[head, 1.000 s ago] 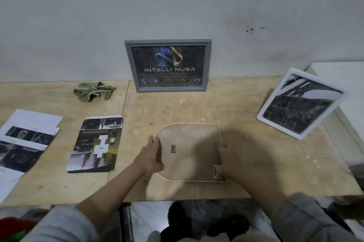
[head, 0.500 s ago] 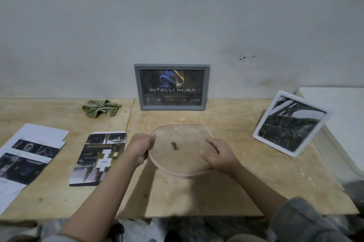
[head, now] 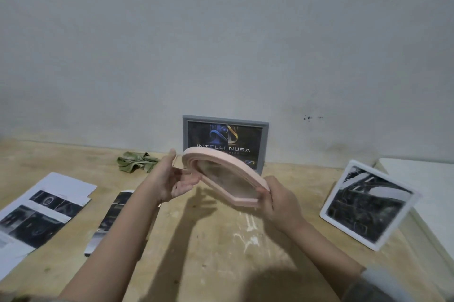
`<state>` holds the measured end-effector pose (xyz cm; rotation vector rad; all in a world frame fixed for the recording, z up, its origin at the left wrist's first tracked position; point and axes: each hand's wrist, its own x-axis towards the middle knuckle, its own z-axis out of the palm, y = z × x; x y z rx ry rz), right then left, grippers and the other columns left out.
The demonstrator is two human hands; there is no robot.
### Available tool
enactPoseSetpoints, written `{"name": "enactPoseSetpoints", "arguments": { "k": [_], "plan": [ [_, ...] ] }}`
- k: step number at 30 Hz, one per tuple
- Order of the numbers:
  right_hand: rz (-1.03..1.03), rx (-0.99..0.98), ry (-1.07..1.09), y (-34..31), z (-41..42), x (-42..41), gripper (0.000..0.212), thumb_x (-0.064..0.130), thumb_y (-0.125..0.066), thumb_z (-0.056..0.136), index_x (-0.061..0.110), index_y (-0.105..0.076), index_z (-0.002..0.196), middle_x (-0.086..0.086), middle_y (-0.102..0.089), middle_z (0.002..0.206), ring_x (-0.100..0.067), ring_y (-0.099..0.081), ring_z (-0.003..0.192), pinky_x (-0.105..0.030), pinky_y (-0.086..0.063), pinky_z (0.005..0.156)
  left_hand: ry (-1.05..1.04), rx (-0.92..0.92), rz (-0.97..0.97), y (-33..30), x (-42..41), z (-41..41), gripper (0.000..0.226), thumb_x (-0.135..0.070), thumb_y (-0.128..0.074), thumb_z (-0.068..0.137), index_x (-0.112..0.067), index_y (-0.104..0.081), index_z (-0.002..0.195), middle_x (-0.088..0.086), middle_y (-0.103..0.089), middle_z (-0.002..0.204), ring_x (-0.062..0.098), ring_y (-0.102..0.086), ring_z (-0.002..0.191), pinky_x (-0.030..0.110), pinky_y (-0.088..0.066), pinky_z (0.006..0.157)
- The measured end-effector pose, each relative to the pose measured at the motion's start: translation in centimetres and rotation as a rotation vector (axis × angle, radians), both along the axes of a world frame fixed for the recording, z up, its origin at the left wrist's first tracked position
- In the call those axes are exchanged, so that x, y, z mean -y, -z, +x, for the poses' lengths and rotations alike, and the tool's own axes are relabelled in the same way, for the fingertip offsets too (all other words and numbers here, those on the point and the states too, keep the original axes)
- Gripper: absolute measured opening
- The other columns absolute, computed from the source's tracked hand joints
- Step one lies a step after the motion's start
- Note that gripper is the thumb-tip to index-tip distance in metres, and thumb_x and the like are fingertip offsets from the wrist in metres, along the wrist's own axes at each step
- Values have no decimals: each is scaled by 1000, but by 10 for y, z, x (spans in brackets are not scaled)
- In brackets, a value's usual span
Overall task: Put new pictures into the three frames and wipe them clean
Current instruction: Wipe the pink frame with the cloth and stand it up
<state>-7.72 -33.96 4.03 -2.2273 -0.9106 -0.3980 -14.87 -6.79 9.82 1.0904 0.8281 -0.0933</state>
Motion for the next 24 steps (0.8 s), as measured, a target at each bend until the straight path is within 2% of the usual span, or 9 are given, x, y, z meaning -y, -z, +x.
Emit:
{"name": "enactPoseSetpoints", "arguments": {
  "k": [2, 4, 7, 9, 12, 16, 19, 21, 24],
  "plan": [
    [93, -137, 64, 0, 9, -3, 30, 38, -36, 97, 16, -56, 96, -2, -59, 67, -22, -53, 54, -38, -40, 46, 12, -45, 113, 8, 7, -3, 68, -64, -35, 92, -1, -48, 114, 16, -66, 99, 25, -68, 78, 35, -55, 62],
    [182, -315, 107, -3, 17, -6, 23, 32, -40, 99, 15, -55, 95, -4, -57, 71, -21, -54, 60, -41, -44, 52, 66, -113, 280, 22, 20, -9, 60, -59, -41, 93, -9, -47, 125, 11, -60, 115, 25, -59, 98, 40, -43, 87],
    [297, -538, 122, -6, 24, -9, 24, 24, -39, 100, 8, -55, 91, -7, -54, 74, -21, -51, 66, -31, -40, 55, 162, -81, 302, 40, 42, -17, 42, -47, -45, 96, -12, -55, 119, 4, -61, 116, 22, -56, 105, 45, -32, 102],
    [332, -645, 143, -3, 26, -10, 29, 23, -37, 101, 4, -55, 89, -9, -52, 74, -21, -50, 68, -30, -39, 57, 148, -22, 286, 45, 55, -24, 30, -35, -46, 99, -12, -62, 108, 5, -65, 104, 22, -58, 97, 43, -39, 100],
    [349, -731, 141, 9, 29, -14, 32, 23, -37, 101, 4, -55, 83, -9, -51, 72, -19, -47, 65, -30, -36, 58, 32, 34, 261, 53, 67, -31, 24, -24, -45, 100, -9, -64, 98, 12, -68, 96, 25, -61, 86, 36, -50, 79],
    [364, -817, 159, 33, 28, -25, 27, 24, -37, 102, 10, -57, 92, -6, -56, 81, -18, -50, 72, -29, -39, 68, -103, 83, 268, 61, 75, -43, 31, -25, -42, 101, -3, -64, 102, 19, -71, 103, 35, -66, 96, 47, -52, 91],
    [325, -846, 160, 55, 25, -41, 30, 29, -36, 101, 13, -59, 90, -6, -59, 82, -27, -56, 81, -35, -43, 74, -222, 63, 346, 71, 78, -53, 32, -24, -41, 102, -4, -65, 102, 14, -71, 96, 26, -66, 86, 35, -54, 79],
    [284, -851, 170, 65, 23, -49, 34, 35, -35, 100, 14, -59, 88, -7, -61, 82, -31, -58, 82, -40, -48, 77, -262, 41, 380, 77, 79, -58, 31, -23, -40, 102, -5, -65, 101, 11, -69, 91, 19, -63, 78, 28, -50, 68],
    [189, -875, 154, 77, 16, -74, 43, 51, -31, 95, 20, -58, 87, -5, -63, 81, -29, -61, 78, -48, -54, 76, -324, 10, 365, 88, 61, -72, 32, -24, -41, 102, -4, -65, 98, 14, -70, 91, 23, -64, 78, 31, -51, 71]
  ]
}}
